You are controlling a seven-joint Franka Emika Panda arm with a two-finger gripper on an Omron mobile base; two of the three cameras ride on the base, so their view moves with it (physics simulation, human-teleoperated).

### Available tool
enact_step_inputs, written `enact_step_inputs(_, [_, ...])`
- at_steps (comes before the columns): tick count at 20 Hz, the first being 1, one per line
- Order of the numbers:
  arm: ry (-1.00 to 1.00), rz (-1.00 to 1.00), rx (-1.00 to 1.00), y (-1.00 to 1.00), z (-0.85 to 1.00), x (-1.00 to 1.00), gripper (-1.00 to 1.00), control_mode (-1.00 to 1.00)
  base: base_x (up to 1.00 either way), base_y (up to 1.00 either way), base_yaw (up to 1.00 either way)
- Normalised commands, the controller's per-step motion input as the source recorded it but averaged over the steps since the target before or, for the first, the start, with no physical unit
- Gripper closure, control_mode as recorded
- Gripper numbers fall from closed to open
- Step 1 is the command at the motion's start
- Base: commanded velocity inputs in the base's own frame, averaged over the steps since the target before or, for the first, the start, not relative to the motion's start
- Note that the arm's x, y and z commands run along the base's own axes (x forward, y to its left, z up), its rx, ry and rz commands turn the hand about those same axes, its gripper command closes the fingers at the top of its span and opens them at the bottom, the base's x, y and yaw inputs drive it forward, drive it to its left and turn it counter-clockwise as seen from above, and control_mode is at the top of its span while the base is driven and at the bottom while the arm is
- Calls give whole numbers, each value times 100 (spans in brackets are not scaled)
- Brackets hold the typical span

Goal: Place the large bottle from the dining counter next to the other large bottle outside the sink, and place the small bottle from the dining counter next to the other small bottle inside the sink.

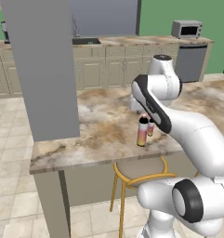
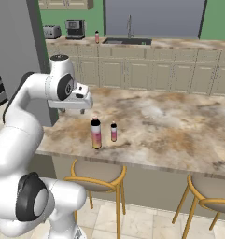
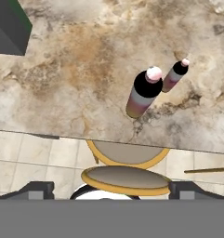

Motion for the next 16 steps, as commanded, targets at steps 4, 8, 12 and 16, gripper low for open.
enact_step_inputs(4, [0, 0, 0, -21, -39, 9, -100, -100, 0, 0, 0])
enact_step_inputs(8, [3, 0, 0, -23, -13, 0, -100, -100, 0, 0, 0])
enact_step_inputs(12, [7, 0, 0, -25, 0, 4, -100, -100, 0, 0, 0])
enact_step_inputs(16, [5, 0, 0, -19, 0, 9, -100, -100, 0, 0, 0])
